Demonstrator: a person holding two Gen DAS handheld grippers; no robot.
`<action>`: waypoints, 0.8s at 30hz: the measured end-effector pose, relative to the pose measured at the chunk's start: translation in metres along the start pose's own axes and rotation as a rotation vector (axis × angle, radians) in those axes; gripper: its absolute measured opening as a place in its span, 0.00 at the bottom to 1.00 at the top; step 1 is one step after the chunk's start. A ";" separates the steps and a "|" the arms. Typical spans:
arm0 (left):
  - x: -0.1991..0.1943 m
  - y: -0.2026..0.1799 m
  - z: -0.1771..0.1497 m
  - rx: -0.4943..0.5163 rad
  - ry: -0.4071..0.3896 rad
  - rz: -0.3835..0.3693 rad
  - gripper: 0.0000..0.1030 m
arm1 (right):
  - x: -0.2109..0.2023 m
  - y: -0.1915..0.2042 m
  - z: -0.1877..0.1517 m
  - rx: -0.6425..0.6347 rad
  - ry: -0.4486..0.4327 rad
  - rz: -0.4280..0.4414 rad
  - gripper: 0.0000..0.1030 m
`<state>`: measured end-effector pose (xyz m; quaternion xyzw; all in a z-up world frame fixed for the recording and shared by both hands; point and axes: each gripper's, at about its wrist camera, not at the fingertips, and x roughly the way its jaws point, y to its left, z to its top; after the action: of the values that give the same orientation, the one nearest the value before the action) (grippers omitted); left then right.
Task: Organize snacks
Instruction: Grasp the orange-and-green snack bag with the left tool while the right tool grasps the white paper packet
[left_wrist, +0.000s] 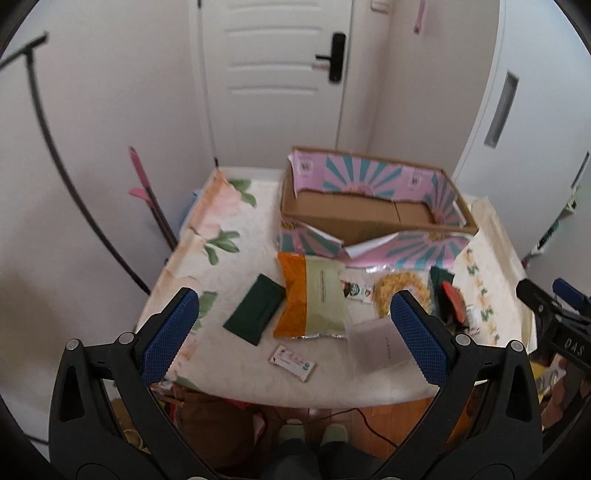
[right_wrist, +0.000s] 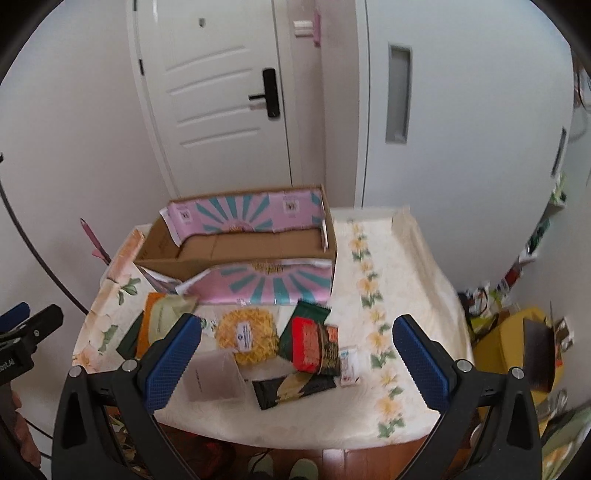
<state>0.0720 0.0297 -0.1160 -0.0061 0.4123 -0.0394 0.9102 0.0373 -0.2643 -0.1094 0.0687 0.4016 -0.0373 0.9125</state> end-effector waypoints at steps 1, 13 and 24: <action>0.009 0.000 0.000 0.008 0.015 -0.010 1.00 | 0.005 0.001 -0.004 0.009 0.014 -0.008 1.00; 0.107 -0.002 0.004 0.091 0.162 -0.138 1.00 | 0.066 0.011 -0.066 0.313 0.188 -0.029 1.00; 0.173 -0.011 0.008 0.119 0.287 -0.174 0.99 | 0.095 0.046 -0.106 0.582 0.281 0.030 1.00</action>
<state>0.1908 0.0055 -0.2398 0.0176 0.5330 -0.1429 0.8338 0.0304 -0.2039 -0.2461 0.3372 0.4952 -0.1275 0.7904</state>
